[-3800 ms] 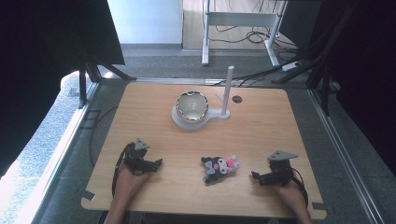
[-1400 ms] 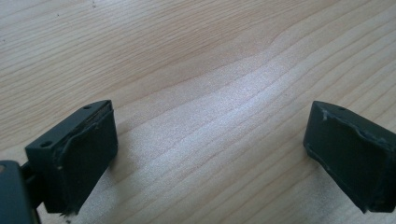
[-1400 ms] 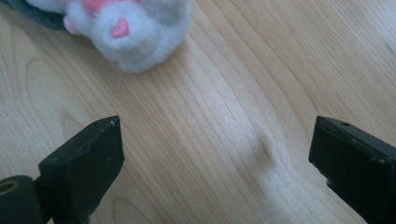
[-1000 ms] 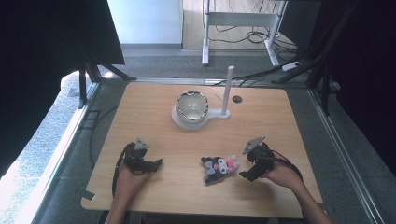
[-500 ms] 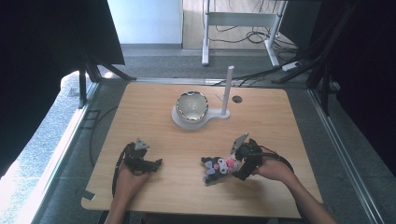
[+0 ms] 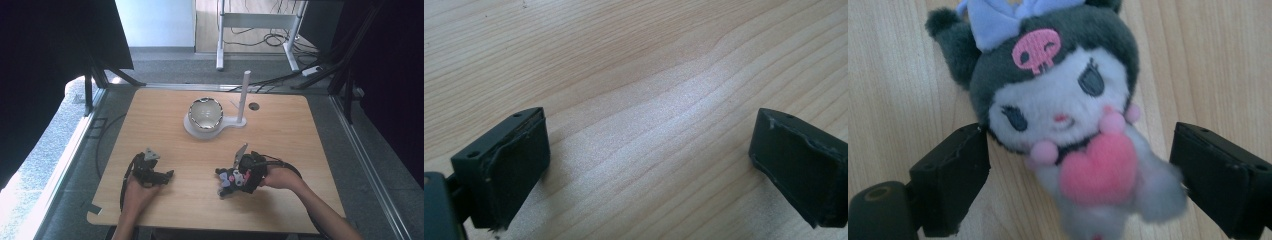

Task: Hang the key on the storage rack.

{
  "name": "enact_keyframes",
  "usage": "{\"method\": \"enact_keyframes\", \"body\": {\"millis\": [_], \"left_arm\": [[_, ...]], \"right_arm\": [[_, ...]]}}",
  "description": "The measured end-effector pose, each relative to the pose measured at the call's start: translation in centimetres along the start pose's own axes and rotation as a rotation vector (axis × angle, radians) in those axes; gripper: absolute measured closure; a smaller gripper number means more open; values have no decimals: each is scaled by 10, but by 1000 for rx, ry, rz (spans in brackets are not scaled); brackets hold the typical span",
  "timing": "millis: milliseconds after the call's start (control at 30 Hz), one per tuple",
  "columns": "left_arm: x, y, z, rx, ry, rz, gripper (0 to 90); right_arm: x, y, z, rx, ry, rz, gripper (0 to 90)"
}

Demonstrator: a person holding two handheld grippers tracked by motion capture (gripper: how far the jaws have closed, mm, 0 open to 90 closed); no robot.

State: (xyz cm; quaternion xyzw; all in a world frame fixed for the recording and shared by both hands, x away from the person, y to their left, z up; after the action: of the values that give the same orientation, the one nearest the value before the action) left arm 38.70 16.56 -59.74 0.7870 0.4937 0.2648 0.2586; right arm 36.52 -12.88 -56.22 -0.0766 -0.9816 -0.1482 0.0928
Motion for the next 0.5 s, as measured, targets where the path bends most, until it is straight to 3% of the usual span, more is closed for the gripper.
{"method": "enact_keyframes", "body": {"millis": [367, 500], "left_arm": [[0, 0, 0, -1, 0, -1, 29], [0, 0, 0, 0, 0, 0, 29]], "right_arm": [[3, 6, 18, 68, 34, -41, 151], [1, 6, 22, 82, 23, -47, 240]]}}
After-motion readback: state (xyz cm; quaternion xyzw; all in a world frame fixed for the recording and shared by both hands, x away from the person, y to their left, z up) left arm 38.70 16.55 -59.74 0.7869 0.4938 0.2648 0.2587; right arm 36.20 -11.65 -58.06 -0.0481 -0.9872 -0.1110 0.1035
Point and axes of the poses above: each handheld gripper's, and its own axes: z roughly forward along the jaws, y roughly out of its top, x roughly to its left, the point moved 10 cm from there along z, roughly forward along the jaws, and after that the axes turned 15 degrees about y, right-handed, at the moved point
